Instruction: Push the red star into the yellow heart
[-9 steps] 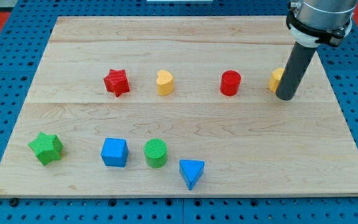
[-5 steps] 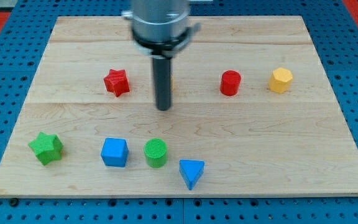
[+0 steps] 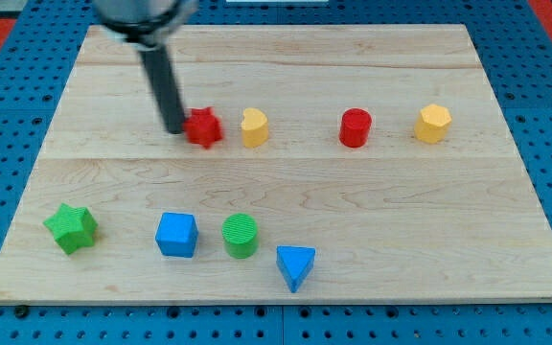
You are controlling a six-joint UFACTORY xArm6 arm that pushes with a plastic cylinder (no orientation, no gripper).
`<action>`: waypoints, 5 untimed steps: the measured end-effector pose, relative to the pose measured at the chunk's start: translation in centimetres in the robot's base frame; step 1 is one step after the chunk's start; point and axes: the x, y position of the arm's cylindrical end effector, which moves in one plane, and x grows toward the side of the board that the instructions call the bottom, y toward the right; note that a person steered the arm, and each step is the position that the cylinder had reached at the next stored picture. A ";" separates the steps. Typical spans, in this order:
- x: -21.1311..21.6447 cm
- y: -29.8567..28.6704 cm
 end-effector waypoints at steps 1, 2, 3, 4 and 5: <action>0.1 4.8; 0.1 9.1; 0.1 12.9; 0.1 15.6; 0.1 16.5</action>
